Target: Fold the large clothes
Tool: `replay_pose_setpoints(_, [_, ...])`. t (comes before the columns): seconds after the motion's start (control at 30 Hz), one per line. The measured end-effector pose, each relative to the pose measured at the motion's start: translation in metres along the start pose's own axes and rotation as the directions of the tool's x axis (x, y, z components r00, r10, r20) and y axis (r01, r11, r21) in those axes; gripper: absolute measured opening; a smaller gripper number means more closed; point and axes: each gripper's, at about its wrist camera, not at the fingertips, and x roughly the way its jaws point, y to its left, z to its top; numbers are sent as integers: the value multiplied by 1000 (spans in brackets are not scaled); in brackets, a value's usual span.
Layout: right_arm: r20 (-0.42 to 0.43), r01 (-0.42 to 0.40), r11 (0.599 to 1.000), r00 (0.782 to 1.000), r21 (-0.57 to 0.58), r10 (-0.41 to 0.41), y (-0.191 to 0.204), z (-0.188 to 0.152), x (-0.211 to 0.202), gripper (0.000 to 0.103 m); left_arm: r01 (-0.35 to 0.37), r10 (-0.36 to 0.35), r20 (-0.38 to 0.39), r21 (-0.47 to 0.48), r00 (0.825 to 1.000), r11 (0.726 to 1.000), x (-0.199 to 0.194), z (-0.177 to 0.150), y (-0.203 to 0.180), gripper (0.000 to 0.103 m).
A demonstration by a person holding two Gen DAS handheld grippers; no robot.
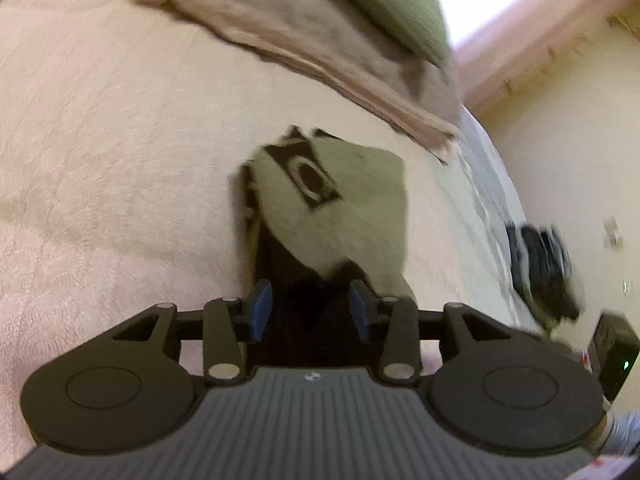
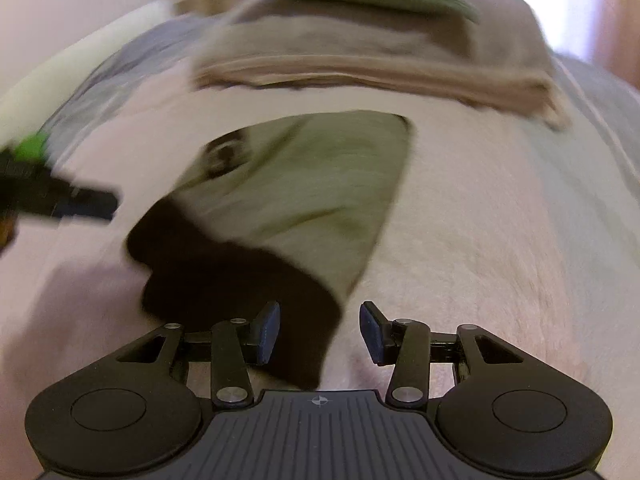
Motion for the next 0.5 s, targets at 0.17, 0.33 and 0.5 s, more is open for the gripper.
replay_pose_setpoints(0.17, [-6,45,964,999,-262,-48,32,-16,22,42,30,-26,-35,117,999,993,25,-10,-22,38])
replay_pose_setpoints(0.33, [1,48,912,999,-407,-52,40,-30,34,0,-38,44,-25,198,999,979,29,-30,-24,4])
replay_pose_setpoints(0.5, [-3,89,885,995,-457,-102,39,-36,45,0,-102,110,-19,232,994,967,27,-60,-19,4])
